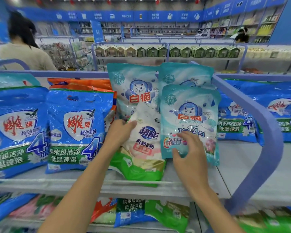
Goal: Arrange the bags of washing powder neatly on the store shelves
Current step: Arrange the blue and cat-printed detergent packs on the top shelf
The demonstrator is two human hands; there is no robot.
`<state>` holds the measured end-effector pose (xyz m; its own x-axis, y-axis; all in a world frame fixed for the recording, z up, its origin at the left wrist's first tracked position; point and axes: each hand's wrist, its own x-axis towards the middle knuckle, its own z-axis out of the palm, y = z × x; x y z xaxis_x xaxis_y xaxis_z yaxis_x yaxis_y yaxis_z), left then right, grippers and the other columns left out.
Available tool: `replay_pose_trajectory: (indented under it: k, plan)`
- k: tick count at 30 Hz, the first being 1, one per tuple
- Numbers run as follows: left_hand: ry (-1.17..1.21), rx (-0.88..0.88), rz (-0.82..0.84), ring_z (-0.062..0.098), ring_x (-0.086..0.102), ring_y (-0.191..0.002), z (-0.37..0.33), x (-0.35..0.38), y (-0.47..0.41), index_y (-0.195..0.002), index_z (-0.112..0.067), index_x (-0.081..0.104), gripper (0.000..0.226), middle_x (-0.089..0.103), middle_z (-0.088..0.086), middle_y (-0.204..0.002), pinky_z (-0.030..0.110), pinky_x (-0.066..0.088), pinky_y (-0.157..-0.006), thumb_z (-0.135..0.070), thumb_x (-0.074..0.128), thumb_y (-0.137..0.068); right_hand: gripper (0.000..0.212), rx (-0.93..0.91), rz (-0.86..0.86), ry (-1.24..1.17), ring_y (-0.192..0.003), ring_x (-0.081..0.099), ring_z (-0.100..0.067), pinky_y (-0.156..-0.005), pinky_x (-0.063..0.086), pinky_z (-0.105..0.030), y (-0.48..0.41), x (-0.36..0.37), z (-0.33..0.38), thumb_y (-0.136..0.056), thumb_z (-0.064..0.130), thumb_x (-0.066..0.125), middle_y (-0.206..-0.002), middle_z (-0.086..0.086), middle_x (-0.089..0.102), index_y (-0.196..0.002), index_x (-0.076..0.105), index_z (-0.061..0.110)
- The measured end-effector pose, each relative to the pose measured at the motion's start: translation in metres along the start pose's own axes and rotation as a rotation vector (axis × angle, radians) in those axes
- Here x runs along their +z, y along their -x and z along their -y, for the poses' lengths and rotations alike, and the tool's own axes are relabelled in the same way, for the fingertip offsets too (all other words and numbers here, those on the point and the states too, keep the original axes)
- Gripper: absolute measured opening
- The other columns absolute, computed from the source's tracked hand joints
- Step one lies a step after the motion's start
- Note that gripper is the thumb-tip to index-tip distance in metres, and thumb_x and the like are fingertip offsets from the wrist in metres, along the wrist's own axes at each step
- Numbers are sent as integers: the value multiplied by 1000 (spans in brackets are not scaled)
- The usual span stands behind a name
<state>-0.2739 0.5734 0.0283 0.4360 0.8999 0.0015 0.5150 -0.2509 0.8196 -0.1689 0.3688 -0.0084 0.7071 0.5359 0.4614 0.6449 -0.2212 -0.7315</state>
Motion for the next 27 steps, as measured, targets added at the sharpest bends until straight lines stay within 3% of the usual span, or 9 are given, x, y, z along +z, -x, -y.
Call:
replay_pose_trajectory:
  k: [3,5,8,11,14,17,21,25,27]
  plan:
    - [62,103,-136,25,64,-79,-6,-2,21,-88,-13,61,34,67,5,-85,42,51,-71,-46,58,-98,33,-37,93,-15,-122,52,-7,-108,39,-21,-1,6,10,-96,19,68,-126,12,58,-129,63,22]
    - [113,209,-287,20,54,-66,-8,-8,42,-79,-15,54,36,58,-1,-73,39,42,-61,-44,58,-99,33,-37,136,-26,-117,55,-8,-105,45,-31,-3,9,16,-99,30,65,-125,11,61,-130,62,22]
    - [383,314,-449,10,41,-58,-13,-26,68,-78,-9,49,39,46,-3,-68,30,37,-56,-39,59,-101,67,76,268,-34,-127,53,-11,-109,42,-36,-12,10,31,-92,65,58,-136,12,56,-143,50,23]
    - [785,312,-431,7,53,-62,-8,-43,67,-79,-17,54,29,56,-5,-72,26,48,-58,-36,61,-101,92,224,489,-352,-119,62,-7,-109,47,-45,-30,15,51,-65,93,58,-130,21,63,-136,52,34]
    - [908,286,-386,7,53,-61,4,-41,60,-79,-21,55,27,56,-12,-67,29,48,-59,-33,59,-102,70,247,479,-704,-109,71,-11,-106,50,-47,-50,22,69,-69,76,72,-115,13,75,-124,61,34]
    - [997,268,-274,24,66,-87,8,-35,57,-98,-19,63,23,70,1,-92,48,54,-83,-42,65,-97,46,148,350,-778,-105,72,-9,-99,55,-40,-66,25,80,-77,58,75,-108,16,77,-115,67,34]
    - [1053,227,-89,32,64,-124,-7,-48,50,-142,-14,52,82,66,10,-135,59,47,-105,-59,79,-79,46,175,327,-881,-108,73,-27,-101,54,-52,-74,26,87,-81,52,76,-114,0,77,-119,69,27]
    - [963,290,-47,20,76,-96,-27,-56,43,-114,-19,71,40,79,2,-104,38,61,-82,-49,68,-86,43,263,339,-1060,-107,72,-40,-99,55,-57,-90,18,92,-84,41,74,-113,-17,76,-116,72,12]
    - [989,211,55,30,74,-103,-35,-51,41,-111,-18,74,43,77,10,-110,50,57,-93,-54,67,-89,44,338,355,-1156,-105,73,-37,-99,55,-57,-94,21,92,-87,41,73,-113,-16,76,-119,72,11]
